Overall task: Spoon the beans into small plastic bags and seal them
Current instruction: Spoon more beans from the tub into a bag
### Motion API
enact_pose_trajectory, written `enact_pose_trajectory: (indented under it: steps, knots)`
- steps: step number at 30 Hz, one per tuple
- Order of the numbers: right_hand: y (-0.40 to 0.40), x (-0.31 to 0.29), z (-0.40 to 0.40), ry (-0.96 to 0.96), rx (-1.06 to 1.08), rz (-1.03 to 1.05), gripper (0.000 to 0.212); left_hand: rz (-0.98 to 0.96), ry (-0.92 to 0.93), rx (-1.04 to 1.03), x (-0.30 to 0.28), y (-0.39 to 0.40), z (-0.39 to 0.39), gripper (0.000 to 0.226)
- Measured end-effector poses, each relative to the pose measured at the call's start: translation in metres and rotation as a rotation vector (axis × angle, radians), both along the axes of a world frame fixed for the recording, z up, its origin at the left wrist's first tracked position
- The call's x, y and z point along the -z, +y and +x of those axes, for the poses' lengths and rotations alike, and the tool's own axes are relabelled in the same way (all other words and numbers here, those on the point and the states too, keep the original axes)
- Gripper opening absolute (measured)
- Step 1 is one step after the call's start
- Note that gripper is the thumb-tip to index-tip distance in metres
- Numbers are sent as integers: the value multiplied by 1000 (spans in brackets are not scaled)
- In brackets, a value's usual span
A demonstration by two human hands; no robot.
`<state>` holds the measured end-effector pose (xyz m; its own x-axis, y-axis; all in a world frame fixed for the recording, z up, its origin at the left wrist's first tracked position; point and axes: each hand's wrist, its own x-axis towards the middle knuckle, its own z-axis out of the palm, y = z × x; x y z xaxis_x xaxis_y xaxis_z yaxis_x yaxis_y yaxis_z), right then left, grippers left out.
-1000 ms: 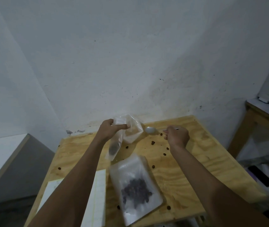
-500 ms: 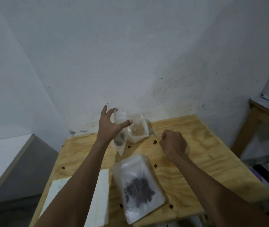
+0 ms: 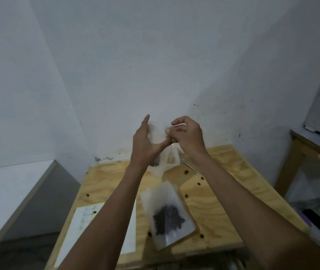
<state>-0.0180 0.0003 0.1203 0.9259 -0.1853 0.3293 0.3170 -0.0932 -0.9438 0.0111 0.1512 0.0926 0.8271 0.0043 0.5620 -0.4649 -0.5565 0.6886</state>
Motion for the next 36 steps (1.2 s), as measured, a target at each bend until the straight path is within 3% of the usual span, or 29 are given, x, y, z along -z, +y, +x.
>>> enact_pose_trajectory:
  steps: [3,6,8,12,23,32,36]
  knots:
    - [-2,-8,-5,-33,140,-14,12,-114,34,73,-12,1,-15,103]
    - [-7,-14,-15,-78,216,-16,13,-359,29,158,-22,7,-28,56]
    - [-8,-18,-24,-105,185,-12,9,-478,37,210,-31,7,-39,34]
    - [-6,-22,-39,-123,33,-69,12,-525,59,250,-43,2,-58,14]
    - [-9,-28,-59,-145,42,-154,14,-548,119,333,-53,-3,-81,13]
    - [-6,-24,-62,-130,51,-130,8,-574,156,301,-49,-4,-83,23]
    - [-10,-24,-59,-83,-45,-48,12,-569,153,290,-50,5,-80,22]
